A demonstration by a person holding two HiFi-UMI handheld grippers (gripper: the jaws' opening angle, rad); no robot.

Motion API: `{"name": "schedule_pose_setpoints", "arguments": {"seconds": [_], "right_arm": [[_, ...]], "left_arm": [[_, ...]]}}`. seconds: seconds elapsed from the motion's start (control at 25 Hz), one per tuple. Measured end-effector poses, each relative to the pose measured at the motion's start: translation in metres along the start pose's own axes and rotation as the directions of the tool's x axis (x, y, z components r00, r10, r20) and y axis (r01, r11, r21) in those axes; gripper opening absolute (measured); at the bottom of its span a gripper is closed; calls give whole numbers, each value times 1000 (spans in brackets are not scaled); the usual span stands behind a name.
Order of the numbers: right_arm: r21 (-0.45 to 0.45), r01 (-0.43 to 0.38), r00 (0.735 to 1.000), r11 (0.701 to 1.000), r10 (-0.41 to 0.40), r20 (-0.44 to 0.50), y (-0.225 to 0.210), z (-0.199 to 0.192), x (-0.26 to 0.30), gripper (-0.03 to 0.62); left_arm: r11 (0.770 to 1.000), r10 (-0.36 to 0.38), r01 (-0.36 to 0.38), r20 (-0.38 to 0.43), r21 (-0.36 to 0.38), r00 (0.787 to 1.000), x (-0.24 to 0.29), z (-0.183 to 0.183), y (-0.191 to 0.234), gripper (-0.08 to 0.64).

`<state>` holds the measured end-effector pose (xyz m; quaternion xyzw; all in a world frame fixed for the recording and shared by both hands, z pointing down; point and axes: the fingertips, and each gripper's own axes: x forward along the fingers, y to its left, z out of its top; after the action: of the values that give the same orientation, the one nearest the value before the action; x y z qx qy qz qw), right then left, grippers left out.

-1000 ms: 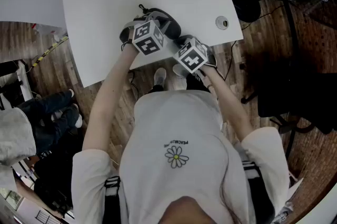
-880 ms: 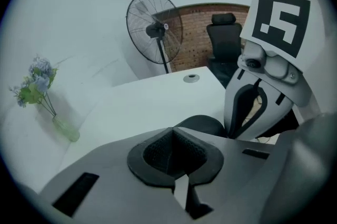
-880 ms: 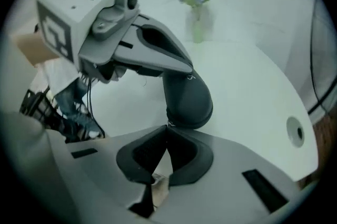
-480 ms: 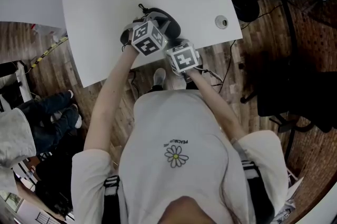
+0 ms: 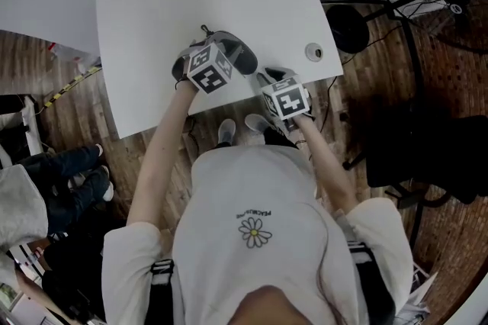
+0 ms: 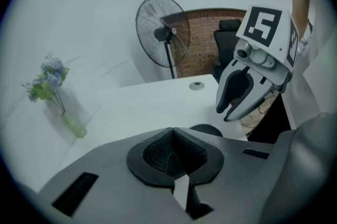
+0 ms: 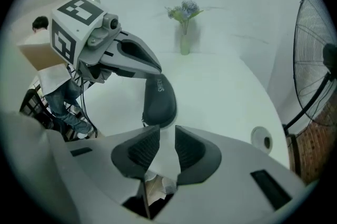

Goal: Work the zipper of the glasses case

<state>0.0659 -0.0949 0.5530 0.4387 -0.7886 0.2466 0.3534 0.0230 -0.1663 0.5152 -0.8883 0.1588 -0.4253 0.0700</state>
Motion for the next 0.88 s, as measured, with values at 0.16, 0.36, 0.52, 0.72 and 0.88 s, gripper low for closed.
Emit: {"name": "schedule_pose_setpoints", "arguments": {"seconds": [0.16,0.36,0.52,0.72,0.88], "right_arm": [[-26,113,981,993,-107,162,-41,59,-33,71],[9,204,867,979,-185,463,-61,161,-93,28],[-16,233,751,972,-169,639,-39,208,-139,11],[-28,274,613,961,-152,775,-9,235,-179,8],[-12,260,566,965,-143,812,0,239,-187,8]], "left_arm": [[970,176,-140,175,-200,969,-42,40,42,14],[832,500,-297,398,-469,770,-141,85,92,14],[709,689,-387,460,-589,560,-215,100,95,14],[572,820,-494,466,-655,331,-276,108,86,14],[499,866,-526,412,-689,283,-290,93,77,13]]}}
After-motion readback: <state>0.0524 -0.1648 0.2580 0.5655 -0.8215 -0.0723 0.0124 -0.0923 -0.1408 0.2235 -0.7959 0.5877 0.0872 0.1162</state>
